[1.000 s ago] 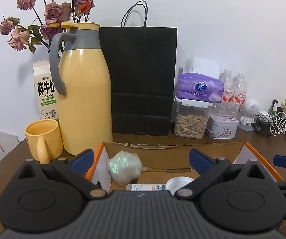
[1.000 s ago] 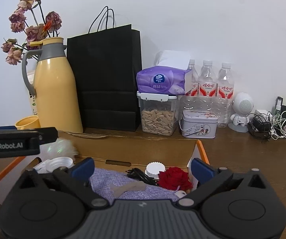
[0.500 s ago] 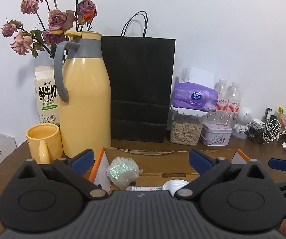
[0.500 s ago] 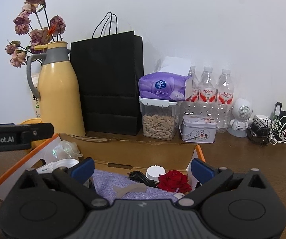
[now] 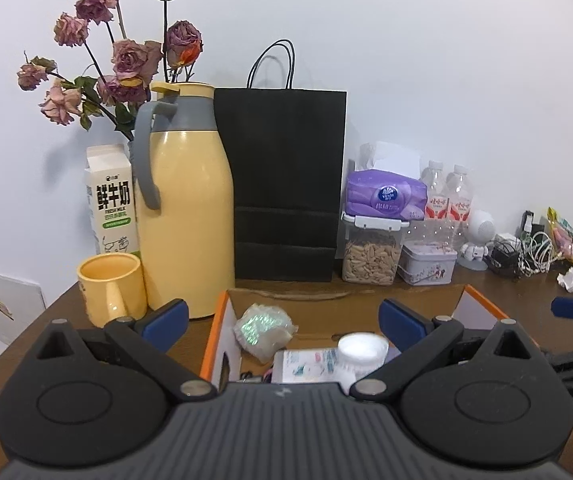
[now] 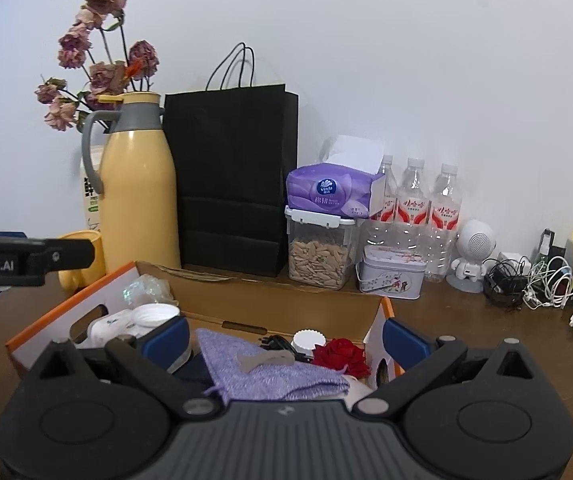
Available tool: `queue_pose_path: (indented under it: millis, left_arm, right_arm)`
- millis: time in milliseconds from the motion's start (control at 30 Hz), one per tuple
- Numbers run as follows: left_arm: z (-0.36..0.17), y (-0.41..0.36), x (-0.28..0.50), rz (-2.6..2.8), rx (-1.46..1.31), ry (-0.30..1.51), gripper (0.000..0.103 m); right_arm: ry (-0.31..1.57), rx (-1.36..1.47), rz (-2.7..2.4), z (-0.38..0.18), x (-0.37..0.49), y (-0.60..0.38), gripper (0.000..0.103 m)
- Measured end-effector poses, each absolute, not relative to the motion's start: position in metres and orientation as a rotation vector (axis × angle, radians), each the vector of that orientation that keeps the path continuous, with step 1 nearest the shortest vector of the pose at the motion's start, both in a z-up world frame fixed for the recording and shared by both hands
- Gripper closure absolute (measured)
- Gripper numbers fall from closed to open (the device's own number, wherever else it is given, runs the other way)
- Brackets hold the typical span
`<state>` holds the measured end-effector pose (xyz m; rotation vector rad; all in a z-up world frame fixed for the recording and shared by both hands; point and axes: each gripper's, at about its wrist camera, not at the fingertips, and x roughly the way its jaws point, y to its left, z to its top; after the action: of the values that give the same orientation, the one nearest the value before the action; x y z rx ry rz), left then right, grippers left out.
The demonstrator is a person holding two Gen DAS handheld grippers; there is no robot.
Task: Organize objects
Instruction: 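Withdraw both grippers from the box back over the table, then lower the right gripper onto the small orange toy and grasp it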
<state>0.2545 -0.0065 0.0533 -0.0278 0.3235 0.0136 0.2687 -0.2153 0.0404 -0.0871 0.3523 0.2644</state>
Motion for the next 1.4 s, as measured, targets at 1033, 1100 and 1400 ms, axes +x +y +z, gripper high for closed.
queue_pose_path:
  millis: [1033, 1100, 1400]
  left_arm:
    - [-0.017, 0.012, 0.197, -0.014, 0.001, 0.523, 0.000]
    - [-0.019, 0.013, 0.197, -0.006, 0.001, 0.526, 0.000]
    - [-0.023, 0.020, 0.200, 0.014, -0.029, 0.555, 0.000]
  right_arm:
    - [0.560, -0.162, 0.290, -0.029, 0.202, -0.221, 0.000]
    - [0.568, -0.162, 0.289, -0.031, 0.203, -0.220, 0.000]
    - [0.582, -0.153, 0.285, -0.035, 0.207, -0.219, 0.004]
